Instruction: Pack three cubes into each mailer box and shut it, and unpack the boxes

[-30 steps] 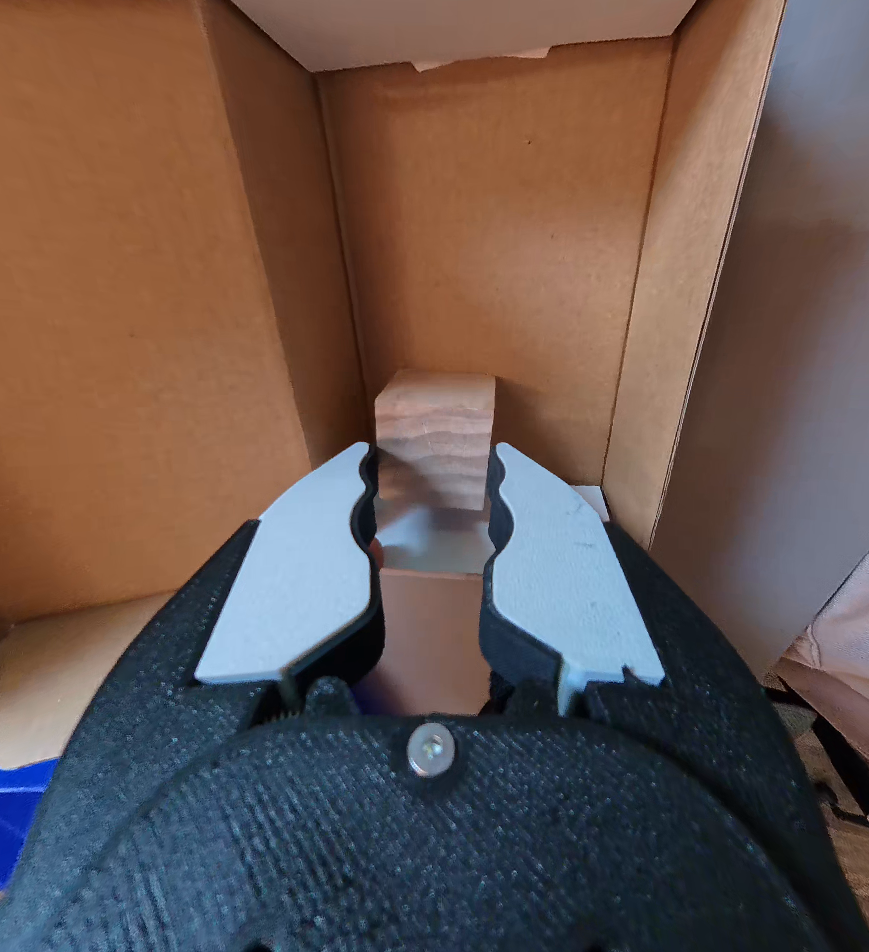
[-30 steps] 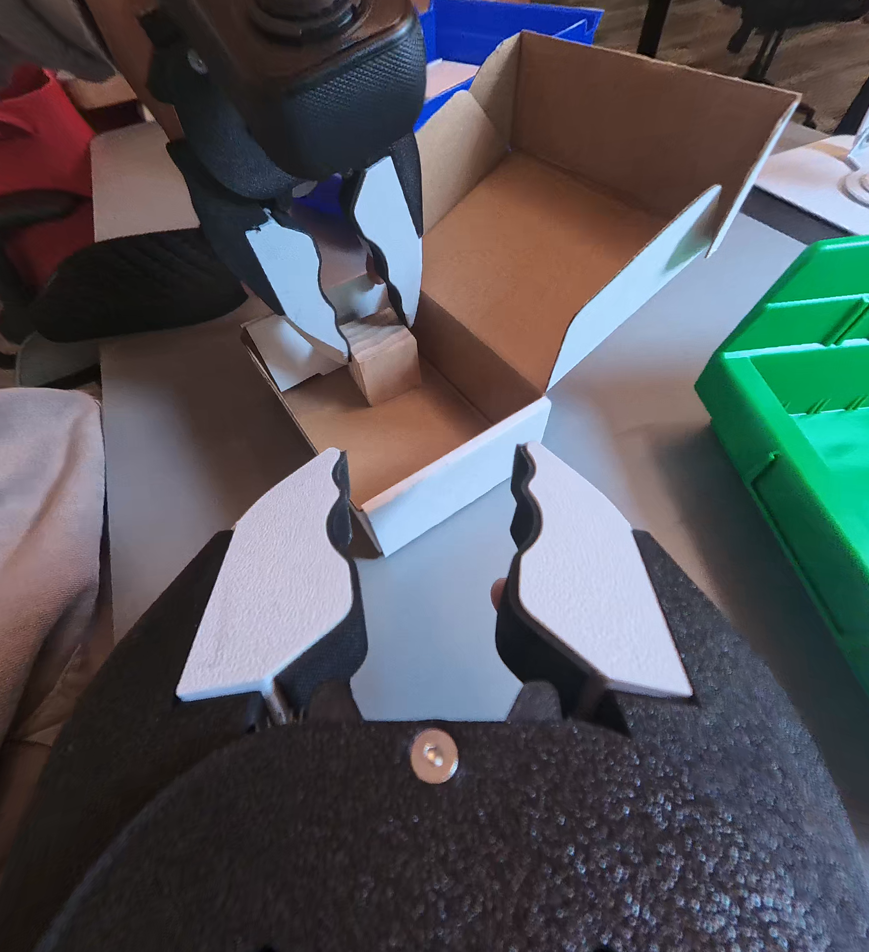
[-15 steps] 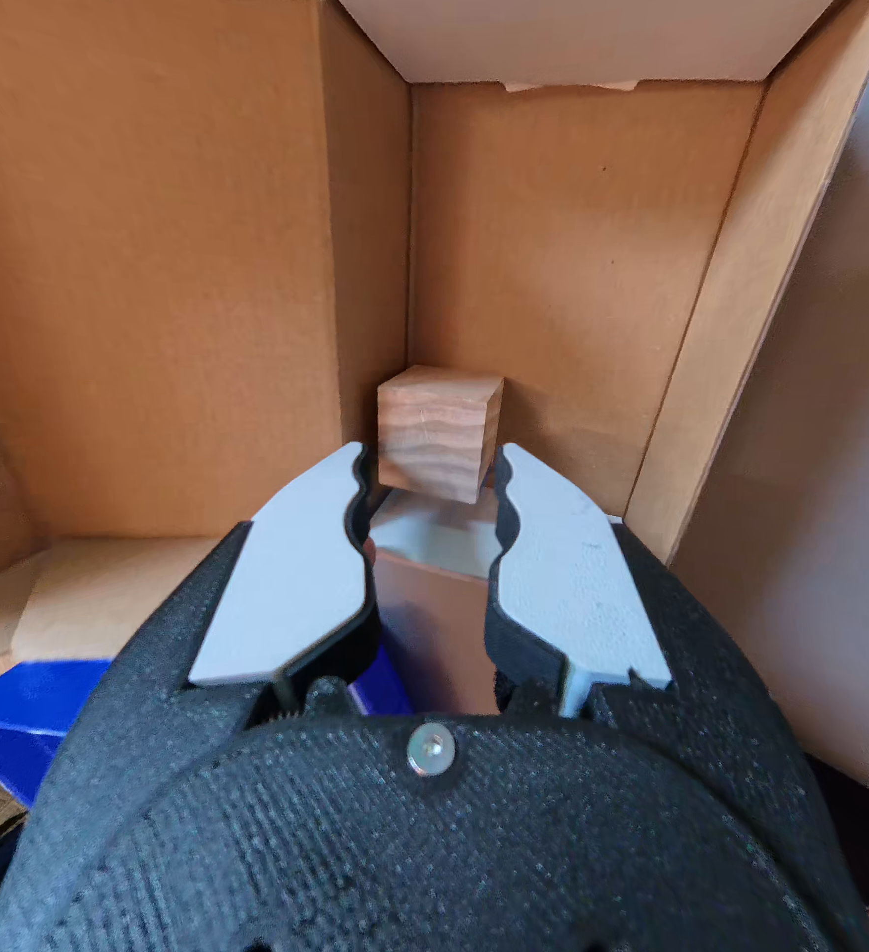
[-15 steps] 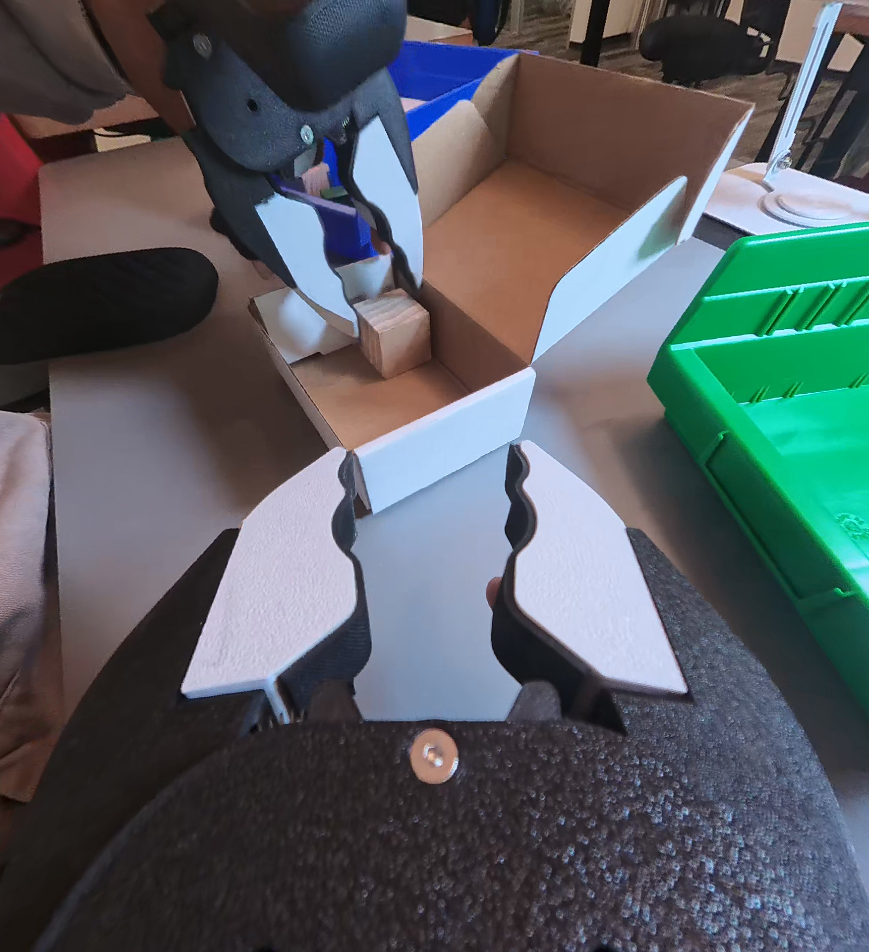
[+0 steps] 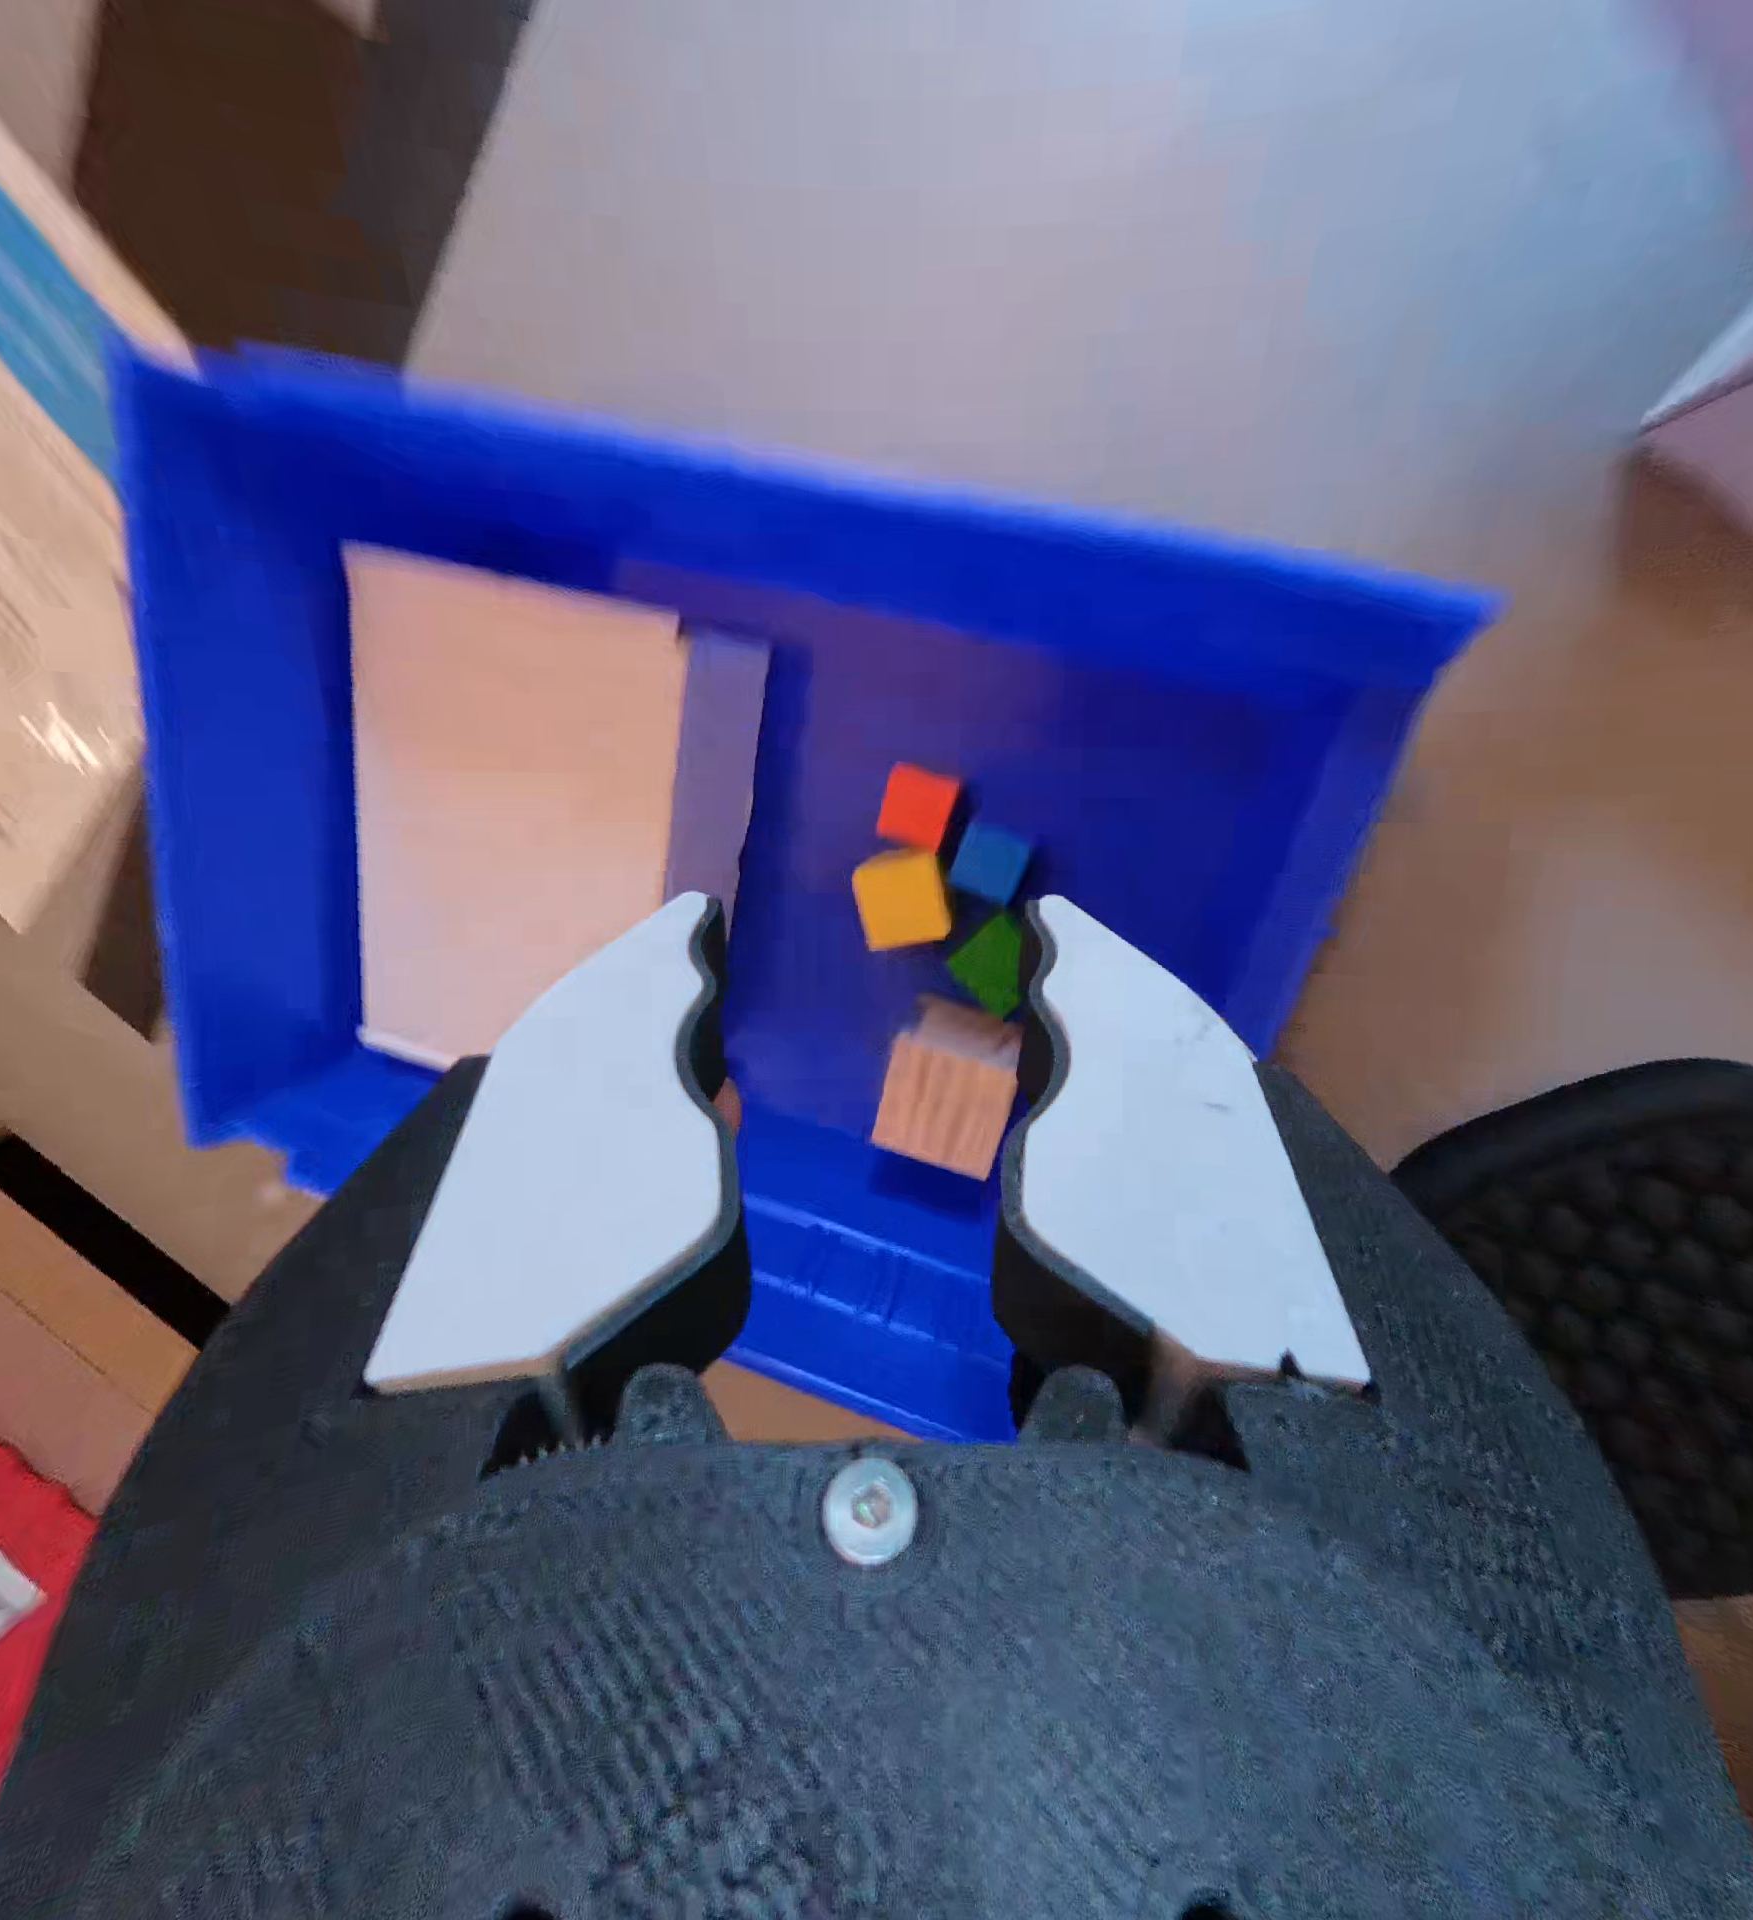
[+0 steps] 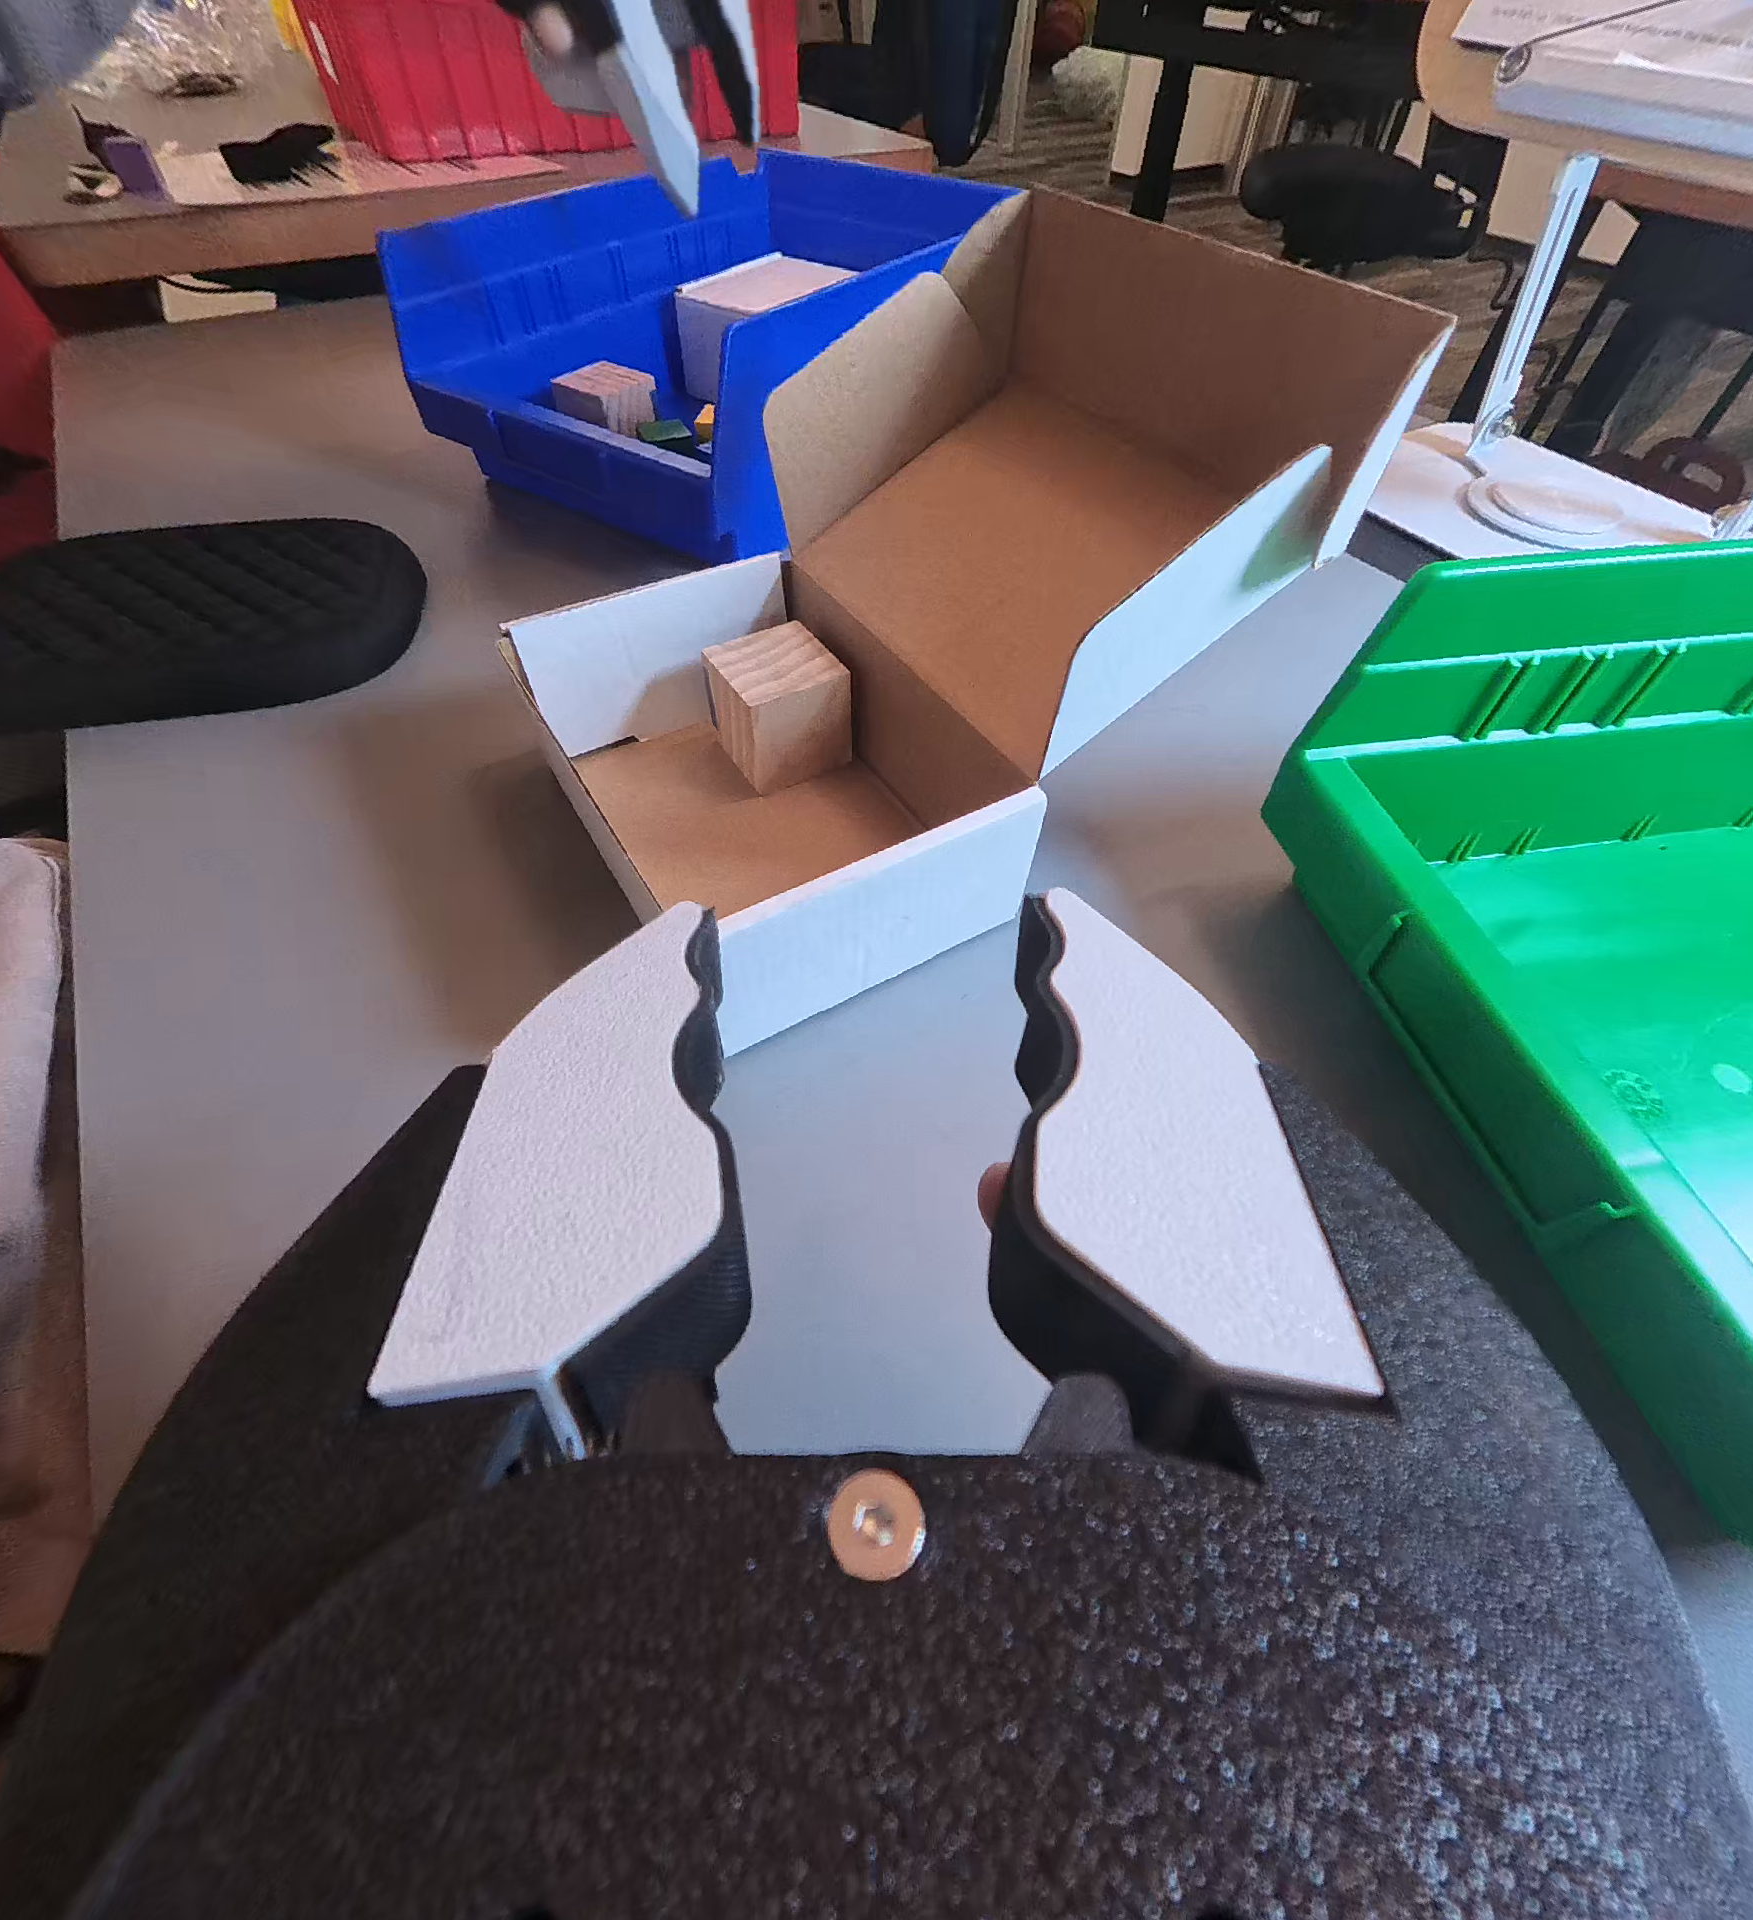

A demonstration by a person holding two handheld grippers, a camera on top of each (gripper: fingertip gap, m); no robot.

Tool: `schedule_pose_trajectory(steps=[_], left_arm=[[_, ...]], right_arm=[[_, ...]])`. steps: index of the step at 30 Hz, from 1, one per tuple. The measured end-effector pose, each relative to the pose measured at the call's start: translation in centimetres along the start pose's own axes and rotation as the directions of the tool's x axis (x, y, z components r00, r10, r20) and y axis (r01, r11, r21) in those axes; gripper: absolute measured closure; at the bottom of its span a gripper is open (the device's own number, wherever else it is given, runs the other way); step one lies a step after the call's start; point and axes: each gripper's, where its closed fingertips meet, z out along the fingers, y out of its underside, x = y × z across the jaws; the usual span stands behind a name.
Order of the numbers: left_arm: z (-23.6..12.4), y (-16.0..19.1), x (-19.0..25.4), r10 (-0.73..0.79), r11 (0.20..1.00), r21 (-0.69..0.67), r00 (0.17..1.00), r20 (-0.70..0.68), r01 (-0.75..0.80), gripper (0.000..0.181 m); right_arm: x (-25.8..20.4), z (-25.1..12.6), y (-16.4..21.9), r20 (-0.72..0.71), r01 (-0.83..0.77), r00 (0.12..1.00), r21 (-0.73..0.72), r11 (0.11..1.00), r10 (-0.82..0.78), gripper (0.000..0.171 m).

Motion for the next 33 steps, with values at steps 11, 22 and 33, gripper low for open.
schedule_pose_trajectory(steps=[11,22,33], left_arm=[[7.8,5.5,-0.1,-0.162,0.982,-0.116,0.978,-0.128,0.148,0.131],[10.4,5.6,-0.5,-0.118,0.979,-0.176,0.99,-0.079,0.102,0.154],[-6.1,-8.6,10.6,0.302,0.915,0.287,0.953,-0.024,-0.283,0.154]], right_arm=[[0.1,0.5,0.7,-0.004,0.018,1.0,-0.034,0.999,-0.019,0.117],[0.1,0.5,0.8,-0.009,0.032,0.999,-0.034,0.999,-0.032,0.119],[-0.2,0.6,0.7,0.0,0.047,0.999,-0.033,0.998,-0.047,0.12]])
